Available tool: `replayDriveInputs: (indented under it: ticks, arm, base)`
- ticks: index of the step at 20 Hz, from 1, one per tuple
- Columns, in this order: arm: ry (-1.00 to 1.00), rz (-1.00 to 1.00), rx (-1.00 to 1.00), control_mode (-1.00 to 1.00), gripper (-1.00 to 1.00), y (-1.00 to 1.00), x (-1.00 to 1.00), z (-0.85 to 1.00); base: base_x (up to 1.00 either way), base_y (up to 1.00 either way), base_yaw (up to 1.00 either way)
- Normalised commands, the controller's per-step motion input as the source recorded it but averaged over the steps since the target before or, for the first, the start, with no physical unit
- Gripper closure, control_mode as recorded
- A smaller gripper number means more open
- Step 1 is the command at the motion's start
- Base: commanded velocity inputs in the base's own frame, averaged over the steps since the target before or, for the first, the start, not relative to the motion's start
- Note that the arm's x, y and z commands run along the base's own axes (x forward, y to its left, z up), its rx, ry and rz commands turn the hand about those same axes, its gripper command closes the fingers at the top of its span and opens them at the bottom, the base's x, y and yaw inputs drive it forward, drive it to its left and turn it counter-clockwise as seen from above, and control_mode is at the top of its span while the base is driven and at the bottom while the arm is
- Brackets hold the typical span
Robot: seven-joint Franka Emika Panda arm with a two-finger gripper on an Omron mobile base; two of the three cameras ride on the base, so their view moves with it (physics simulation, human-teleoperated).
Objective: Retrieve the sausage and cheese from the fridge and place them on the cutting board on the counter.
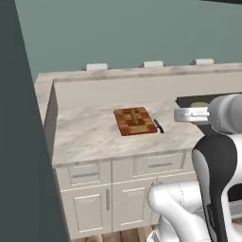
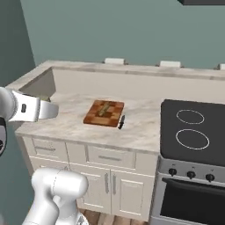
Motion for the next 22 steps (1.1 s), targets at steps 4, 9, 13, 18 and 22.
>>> replayDriveInputs:
  ticks: [4,9,13,18,22]
  arm:
    - [0.00,0.00,0.00,1.00,1.00,0.00,0.00,0.00]
    - [0.00,0.00,0.00,1.00,1.00,0.00,0.00,0.00]
    - [0.00,0.00,0.00,1.00,1.00,0.00,0.00,0.00]
    - [0.00,0.00,0.00,1.00,1.00,0.00,0.00,0.00]
    - [0.08,-0.05,0.00,-1.00,1.00,0.00,0.19,-0.15]
  base:
    - [0.49,0.91,-0.31]
    - [0.72,0.57,-0.23]
    - [1.00,0.33,-0.14]
    - [0.95,0.20,-0.13]
    - [0.28,0.03,-0.07]
